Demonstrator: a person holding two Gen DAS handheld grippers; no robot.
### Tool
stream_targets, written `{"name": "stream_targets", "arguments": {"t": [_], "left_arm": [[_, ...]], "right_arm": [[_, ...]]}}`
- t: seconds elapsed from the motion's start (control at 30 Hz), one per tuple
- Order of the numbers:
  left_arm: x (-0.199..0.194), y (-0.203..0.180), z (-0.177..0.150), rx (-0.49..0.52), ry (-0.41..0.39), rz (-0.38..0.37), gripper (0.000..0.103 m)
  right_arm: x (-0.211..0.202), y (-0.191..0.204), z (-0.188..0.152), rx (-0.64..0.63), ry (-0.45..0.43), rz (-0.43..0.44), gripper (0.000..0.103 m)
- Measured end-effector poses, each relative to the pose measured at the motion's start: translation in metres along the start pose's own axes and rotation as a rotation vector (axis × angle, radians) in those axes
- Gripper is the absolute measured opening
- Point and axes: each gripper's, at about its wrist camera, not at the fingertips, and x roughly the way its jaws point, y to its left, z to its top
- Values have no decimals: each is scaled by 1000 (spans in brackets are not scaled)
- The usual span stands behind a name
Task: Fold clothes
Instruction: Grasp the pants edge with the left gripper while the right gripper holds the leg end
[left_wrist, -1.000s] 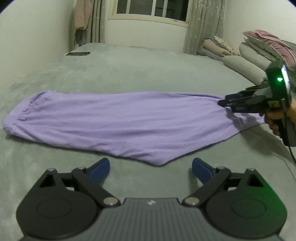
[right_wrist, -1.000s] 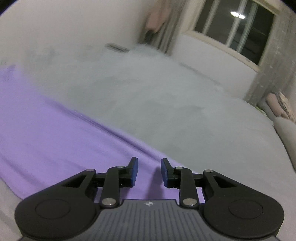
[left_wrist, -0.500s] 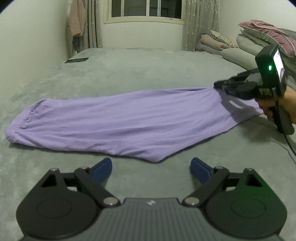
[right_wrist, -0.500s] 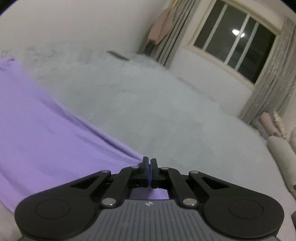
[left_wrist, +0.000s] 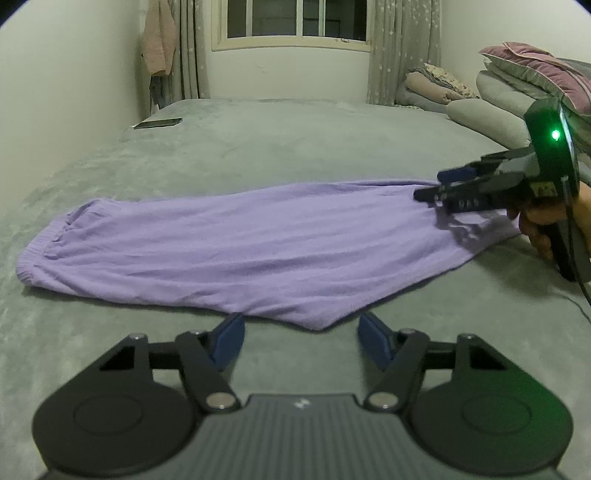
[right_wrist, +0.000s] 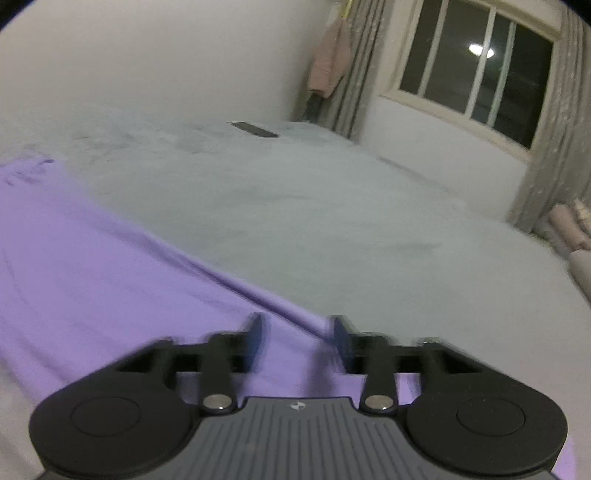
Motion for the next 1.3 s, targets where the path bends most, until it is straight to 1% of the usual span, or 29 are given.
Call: {"name": "stream_targets", "arguments": {"t": [0.03, 0.07, 0.1, 0.13, 0.2, 0.23, 0.33, 0.47, 0.57, 0.67, 0.73, 0.83, 0.93, 1.0, 1.07, 1.1, 1.13, 1.17, 1.23, 1.3], "left_arm": [[1, 0, 1, 3, -4, 1, 51], [2, 0, 2, 3, -7, 1, 46], [2, 1, 3, 0, -9, -3, 34], [3, 1, 4, -3, -10, -7, 22], [4, 2, 6, -9, -8, -9, 10], [4, 3, 7, -11, -7, -9, 6], [4, 4, 10, -15, 2, -11, 3], [-2, 3, 12, -12, 19, -39, 3], [-8, 5, 13, -13, 42, -58, 3], [-11, 7, 14, -13, 55, -70, 3], [-11, 9, 14, -24, 64, -78, 3], [-13, 11, 15, -46, 73, -87, 3], [-15, 13, 16, -68, 82, -96, 3], [-16, 15, 16, -82, 88, -102, 3], [-18, 16, 17, -97, 93, -109, 3], [-18, 17, 17, -104, 96, -112, 3], [-19, 18, 17, -111, 99, -115, 3], [-19, 18, 18, -118, 102, -118, 3], [-21, 20, 18, -134, 105, -123, 3], [-23, 23, 18, -158, 111, -129, 3]], "right_arm": [[4, 5, -1, -23, 13, -8, 48], [7, 8, -1, -39, 21, -20, 36], [8, 9, 0, -46, 25, -28, 21], [10, 9, 0, -52, 29, -36, 0], [12, 10, 2, -67, 26, -51, 0], [13, 10, 3, -71, 20, -60, 0], [11, 10, 1, -72, -4, -93, 0], [11, 8, -1, -70, -15, -123, 0], [11, 6, -1, -69, -15, -168, 0], [13, 3, -2, -57, -6, -159, 0], [15, 7, -2, -78, 3, -152, 0], [11, 7, -2, -88, -11, -114, 0], [11, 3, -3, -67, -7, -81, 10], [15, 2, -3, -65, 11, -69, 10], [20, 7, -3, -94, 32, -70, 10], [22, 10, -3, -115, 39, -85, 8], [25, 14, -3, -139, 43, -114, 2], [28, 18, -2, -164, 44, -145, 0], [32, 23, -2, -202, 42, -222, 0], [34, 20, -1, -194, 35, -297, 0]]}}
